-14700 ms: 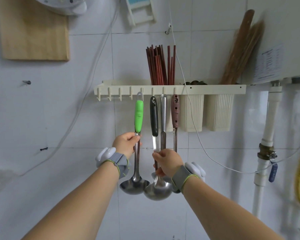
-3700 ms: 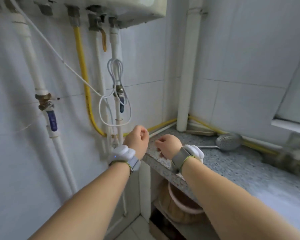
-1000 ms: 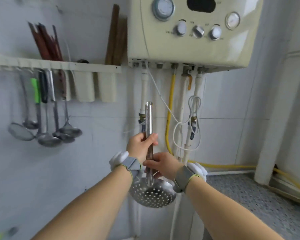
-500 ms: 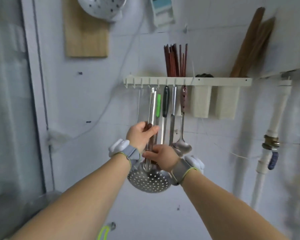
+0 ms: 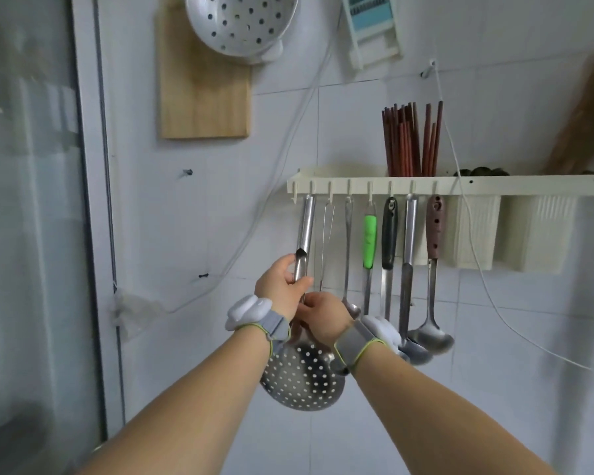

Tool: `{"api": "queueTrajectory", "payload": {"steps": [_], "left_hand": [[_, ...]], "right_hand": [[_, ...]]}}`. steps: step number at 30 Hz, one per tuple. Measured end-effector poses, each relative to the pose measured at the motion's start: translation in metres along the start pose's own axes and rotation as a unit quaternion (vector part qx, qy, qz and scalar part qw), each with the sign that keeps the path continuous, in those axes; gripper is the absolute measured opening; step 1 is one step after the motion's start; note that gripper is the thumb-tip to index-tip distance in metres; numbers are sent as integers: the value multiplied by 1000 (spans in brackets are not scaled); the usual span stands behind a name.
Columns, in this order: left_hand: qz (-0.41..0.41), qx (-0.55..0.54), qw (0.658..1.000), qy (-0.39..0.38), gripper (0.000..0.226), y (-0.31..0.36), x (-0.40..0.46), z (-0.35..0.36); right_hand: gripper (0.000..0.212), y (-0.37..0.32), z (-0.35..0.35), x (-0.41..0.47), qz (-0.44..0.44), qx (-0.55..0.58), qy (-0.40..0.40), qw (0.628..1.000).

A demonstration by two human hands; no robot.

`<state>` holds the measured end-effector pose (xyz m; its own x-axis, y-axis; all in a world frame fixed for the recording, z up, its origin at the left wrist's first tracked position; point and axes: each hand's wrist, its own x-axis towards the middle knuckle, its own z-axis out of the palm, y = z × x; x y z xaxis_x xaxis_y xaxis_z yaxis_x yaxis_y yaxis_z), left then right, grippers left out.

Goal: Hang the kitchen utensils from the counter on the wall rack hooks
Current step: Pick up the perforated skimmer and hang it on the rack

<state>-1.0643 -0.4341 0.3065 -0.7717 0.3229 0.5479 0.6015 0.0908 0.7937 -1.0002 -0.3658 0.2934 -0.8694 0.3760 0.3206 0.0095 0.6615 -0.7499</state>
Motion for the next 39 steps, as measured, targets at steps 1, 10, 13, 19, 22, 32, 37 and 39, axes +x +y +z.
{"api": "queueTrajectory", "payload": {"steps": [1,10,13,19,22,32,37,39], "left_hand": [[4,4,1000,-4,54,-3,4,1],[20,-22,1000,-9,62,-16,43,14],[17,-21,1000,-9,62,-20,53,22],[10,-27,999,-18,62,-38,52,34],[5,-30,999,-18,62,-42,54,37],[-30,14,999,-36,60,-46,62,39],[-43,14,998,-50,56,-55,57,40],[-39,19,997,-58,51,-58,54,42]], "right_hand": [[22,1,0,4,-4,-9,4,1000],[25,10,-5,45,-7,-37,13,999],[33,14,-9,57,-5,-50,7,999],[38,30,-5,62,21,-60,-6,998],[38,32,-4,66,28,-76,-2,997],[30,29,-9,62,41,-79,-2,996],[33,37,-16,59,49,-113,14,992],[33,39,-21,59,56,-128,25,990]]}}
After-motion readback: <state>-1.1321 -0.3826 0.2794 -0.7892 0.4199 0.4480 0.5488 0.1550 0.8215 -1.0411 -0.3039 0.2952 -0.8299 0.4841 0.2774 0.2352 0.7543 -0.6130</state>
